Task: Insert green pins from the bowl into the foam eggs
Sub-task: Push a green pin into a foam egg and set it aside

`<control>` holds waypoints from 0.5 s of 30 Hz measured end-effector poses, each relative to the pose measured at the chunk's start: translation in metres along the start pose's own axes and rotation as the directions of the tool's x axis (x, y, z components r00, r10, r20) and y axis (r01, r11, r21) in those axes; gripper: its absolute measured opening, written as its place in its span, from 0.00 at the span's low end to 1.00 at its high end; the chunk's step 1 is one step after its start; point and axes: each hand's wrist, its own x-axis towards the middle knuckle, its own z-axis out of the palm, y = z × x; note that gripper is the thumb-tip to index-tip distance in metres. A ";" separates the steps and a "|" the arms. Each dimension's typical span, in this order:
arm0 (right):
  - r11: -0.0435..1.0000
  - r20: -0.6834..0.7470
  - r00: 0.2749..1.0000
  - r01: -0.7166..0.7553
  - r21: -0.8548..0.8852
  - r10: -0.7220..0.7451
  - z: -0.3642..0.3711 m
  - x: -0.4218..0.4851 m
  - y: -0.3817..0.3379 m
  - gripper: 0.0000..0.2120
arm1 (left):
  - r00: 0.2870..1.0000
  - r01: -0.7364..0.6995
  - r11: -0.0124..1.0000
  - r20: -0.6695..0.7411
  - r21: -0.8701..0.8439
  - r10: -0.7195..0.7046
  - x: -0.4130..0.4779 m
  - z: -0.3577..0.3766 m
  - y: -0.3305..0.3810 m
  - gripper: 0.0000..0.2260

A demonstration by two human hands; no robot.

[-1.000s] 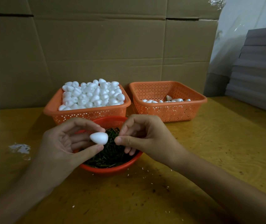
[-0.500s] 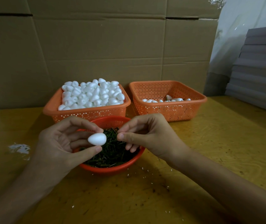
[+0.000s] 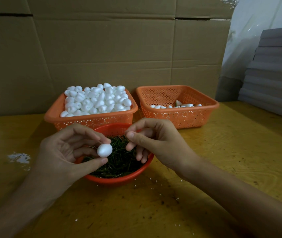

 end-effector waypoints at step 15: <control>0.999 0.000 1.000 -0.024 -0.047 0.024 0.000 0.000 -0.002 0.03 | 0.999 -0.051 0.999 0.008 0.013 0.051 0.000 0.000 -0.003 0.15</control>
